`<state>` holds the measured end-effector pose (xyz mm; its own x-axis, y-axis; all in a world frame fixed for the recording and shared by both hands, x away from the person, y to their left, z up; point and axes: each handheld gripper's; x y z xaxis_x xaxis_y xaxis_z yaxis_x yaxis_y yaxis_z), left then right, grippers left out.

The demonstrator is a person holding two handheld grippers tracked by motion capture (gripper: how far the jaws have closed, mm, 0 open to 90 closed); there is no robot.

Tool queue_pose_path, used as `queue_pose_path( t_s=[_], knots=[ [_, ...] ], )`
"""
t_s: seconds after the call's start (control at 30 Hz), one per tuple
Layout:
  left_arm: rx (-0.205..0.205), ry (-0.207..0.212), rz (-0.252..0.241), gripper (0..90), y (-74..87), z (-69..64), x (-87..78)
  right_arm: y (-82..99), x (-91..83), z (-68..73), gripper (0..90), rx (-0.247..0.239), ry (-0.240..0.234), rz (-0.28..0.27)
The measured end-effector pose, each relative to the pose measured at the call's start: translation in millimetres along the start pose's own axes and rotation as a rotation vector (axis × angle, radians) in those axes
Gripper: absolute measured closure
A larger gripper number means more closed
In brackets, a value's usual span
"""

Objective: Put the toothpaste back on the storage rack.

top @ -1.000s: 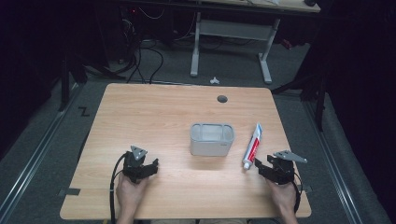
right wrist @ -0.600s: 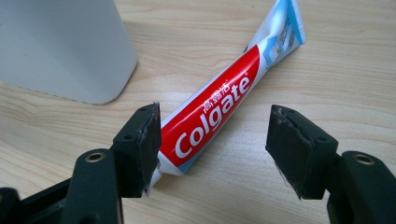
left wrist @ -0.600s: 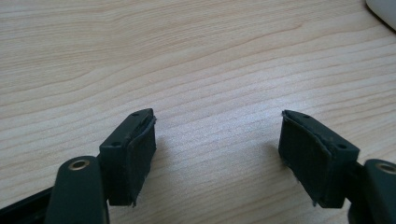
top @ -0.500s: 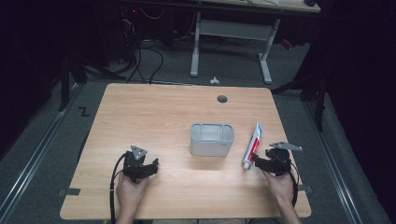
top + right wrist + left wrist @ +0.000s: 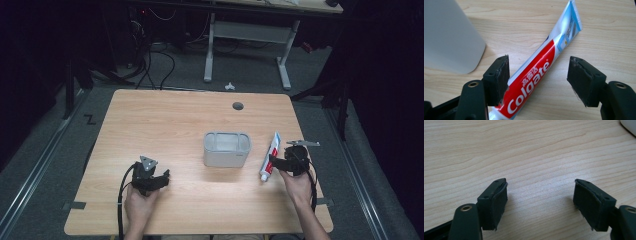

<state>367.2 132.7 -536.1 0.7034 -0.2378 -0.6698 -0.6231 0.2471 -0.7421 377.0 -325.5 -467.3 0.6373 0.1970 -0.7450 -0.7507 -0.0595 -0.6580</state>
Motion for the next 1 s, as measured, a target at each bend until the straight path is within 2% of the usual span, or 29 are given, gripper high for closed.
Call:
queue_pose_path(
  t_s=[0.13,0.2,0.3,0.37,0.5,0.73,1.0],
  knots=[
    [0.001,0.0,0.0,27.9,0.0,0.0,0.0,-4.1,5.2,-1.8,34.4,0.011,0.01,0.018],
    [0.0,0.0,0.0,27.9,0.0,0.0,0.1,-7.1,9.6,-4.8,34.4,0.039,0.002,0.035],
    [-0.001,-0.001,0.0,27.9,0.0,0.0,0.1,-8.4,13.3,-6.7,34.5,0.037,0.016,0.051],
    [-0.001,0.0,0.0,27.9,-0.1,0.0,0.1,-10.1,18.8,-10.9,34.4,0.052,0.027,0.074],
    [-0.001,-0.001,0.0,27.9,-0.1,0.0,0.1,-15.0,23.4,-13.2,34.5,0.049,0.036,0.082],
    [-0.001,-0.001,-0.001,27.9,-0.1,-0.1,0.1,-27.4,38.0,-14.4,34.8,0.061,0.039,0.115],
    [-0.001,0.0,0.0,27.9,-0.1,0.0,0.1,-31.3,50.9,-18.9,34.8,0.088,0.055,0.172]
  ],
)
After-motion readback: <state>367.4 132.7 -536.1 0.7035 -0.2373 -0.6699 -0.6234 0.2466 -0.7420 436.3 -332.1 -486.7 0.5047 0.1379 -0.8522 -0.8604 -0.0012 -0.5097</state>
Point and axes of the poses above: each handheld gripper's, and its own axes: x roughly forward along the jaws, y roughly out of its underside, z roughly to its left, and after that the axes turned 3 degrees about -y, right-handed
